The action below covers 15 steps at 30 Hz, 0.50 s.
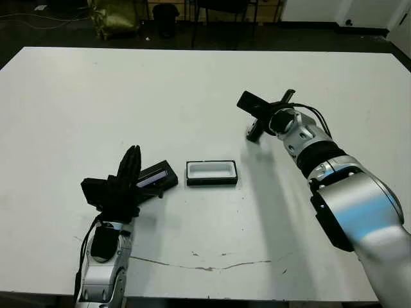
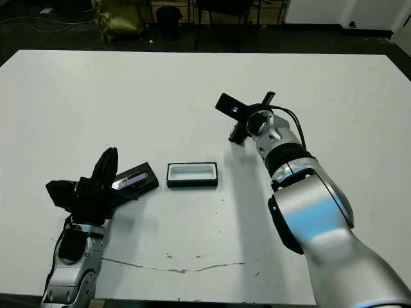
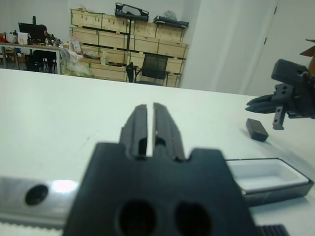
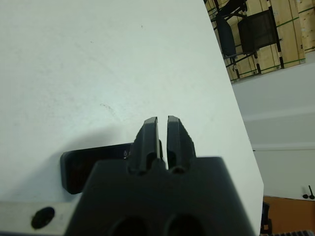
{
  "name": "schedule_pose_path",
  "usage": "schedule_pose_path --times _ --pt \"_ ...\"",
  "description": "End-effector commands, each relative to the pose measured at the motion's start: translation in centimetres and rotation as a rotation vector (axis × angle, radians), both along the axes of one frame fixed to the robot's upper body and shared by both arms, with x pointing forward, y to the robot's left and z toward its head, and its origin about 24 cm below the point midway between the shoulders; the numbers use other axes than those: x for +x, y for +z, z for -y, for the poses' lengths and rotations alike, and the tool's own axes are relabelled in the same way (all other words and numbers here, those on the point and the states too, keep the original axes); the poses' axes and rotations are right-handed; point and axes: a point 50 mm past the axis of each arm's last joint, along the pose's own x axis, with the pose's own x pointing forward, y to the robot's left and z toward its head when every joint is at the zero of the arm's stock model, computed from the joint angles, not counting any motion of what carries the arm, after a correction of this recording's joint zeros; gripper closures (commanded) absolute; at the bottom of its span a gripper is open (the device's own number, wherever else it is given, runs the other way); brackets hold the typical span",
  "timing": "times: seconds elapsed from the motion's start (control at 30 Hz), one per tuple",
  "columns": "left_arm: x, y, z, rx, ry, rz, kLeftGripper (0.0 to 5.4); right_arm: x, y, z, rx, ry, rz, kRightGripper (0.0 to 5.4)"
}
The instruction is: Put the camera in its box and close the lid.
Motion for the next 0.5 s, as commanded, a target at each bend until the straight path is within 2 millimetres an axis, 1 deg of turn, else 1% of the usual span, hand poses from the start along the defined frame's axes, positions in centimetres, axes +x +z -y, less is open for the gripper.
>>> schedule_pose_path --times 0.03,0.2,0.5 --pt "-0.2 -0.5 -0.1 0.002 0.007 -0.035 5.39 -0.6 -1.7 -0.1 0.004 0.011 -0.052 5.40" --pt "-0.2 -0.4 -0.1 -0.001 0.006 -0.027 5.39 -0.9 -2.4 0.1 0.001 0.012 -0.066 5.40" --pt "-0.2 -0.2 0.1 0.005 0.017 -0.036 5.39 -1.4 -3.5 1.1 -0.056 0.012 -0.100 5.40"
